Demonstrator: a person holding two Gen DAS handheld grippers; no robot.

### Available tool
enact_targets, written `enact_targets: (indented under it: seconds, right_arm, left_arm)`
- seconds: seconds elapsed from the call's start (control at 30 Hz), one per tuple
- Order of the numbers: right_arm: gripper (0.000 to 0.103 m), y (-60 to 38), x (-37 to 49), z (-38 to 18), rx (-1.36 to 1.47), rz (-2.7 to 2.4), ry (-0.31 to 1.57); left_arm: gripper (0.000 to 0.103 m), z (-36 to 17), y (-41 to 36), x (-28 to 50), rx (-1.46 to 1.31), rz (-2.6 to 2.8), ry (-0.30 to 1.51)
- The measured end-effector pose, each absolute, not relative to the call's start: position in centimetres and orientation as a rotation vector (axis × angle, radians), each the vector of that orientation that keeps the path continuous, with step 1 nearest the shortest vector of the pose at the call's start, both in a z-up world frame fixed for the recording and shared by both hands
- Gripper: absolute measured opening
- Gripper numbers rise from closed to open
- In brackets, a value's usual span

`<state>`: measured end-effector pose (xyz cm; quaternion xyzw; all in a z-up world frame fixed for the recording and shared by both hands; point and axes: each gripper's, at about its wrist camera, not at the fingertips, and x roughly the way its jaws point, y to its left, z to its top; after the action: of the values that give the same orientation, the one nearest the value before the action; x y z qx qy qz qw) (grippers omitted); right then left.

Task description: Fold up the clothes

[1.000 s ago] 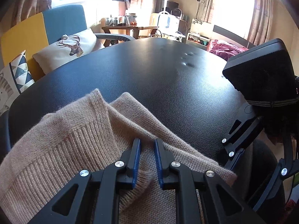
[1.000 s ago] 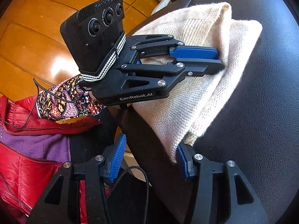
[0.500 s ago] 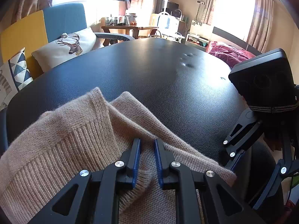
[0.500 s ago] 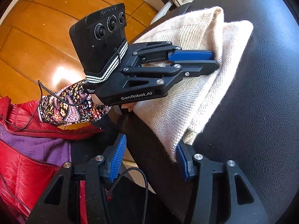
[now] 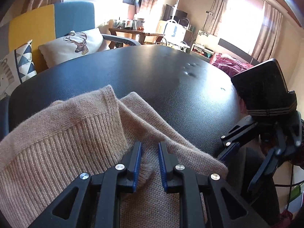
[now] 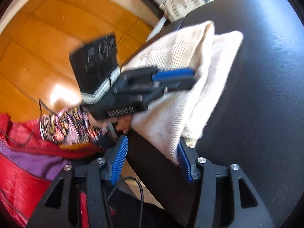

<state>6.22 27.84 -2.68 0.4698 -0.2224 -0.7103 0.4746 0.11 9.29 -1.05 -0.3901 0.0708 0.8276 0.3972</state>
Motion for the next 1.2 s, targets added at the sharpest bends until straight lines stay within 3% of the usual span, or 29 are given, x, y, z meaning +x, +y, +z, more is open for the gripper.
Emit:
enact_targets:
  seconds: [0.17, 0.27, 0.3, 0.37, 0.43, 0.53, 0.67, 0.73, 1.07, 1.2]
  right_arm:
    - [0.06, 33.0, 7.4, -1.2, 1.029, -2.037, -0.771]
    - [0.058, 31.0, 8.2, 0.7, 0.945, -2.186, -0.73]
    - [0.055, 29.9, 7.9, 0.7, 0.953, -2.214, -0.715]
    - [0.031, 27.8, 6.9, 0.4, 0.99, -2.255, -0.698]
    - [0.017, 27.2, 5.6, -0.6, 0.995, -2.253, -0.778]
    - [0.011, 26.9, 4.7, -1.6, 0.997, -2.245, -0.862]
    - [0.011, 26.9, 4.0, -2.4, 1.019, -2.246, -0.887]
    - [0.0, 26.8, 3.7, -2.8, 1.03, -2.246, -0.899]
    - [0.0, 26.6, 2.1, -4.8, 1.085, -2.245, -0.962]
    - [0.006, 29.6, 2.1, -4.7, 0.918, -2.127, -1.285]
  left_arm:
    - [0.018, -1.2, 9.3, -0.1, -0.988, 2.092, 0.162]
    - [0.018, -1.1, 9.3, -0.1, -0.985, 2.095, 0.165]
    - [0.018, -1.0, 9.3, 0.0, -0.979, 2.105, 0.174]
    - [0.018, -0.5, 9.3, 0.5, -0.972, 2.138, 0.197]
    - [0.018, 0.1, 9.0, 1.2, -0.956, 2.166, 0.201]
    - [0.018, 0.7, 7.4, 2.5, -0.911, 2.21, 0.19]
    - [0.018, -0.4, 6.1, 2.1, -0.979, 2.21, 0.136]
    - [0.018, -0.8, 5.9, 1.8, -0.989, 2.196, 0.111]
    - [0.018, -1.3, 5.6, 2.3, -0.98, 2.189, 0.099]
    - [0.018, -1.4, 5.5, 2.5, -0.975, 2.188, 0.096]
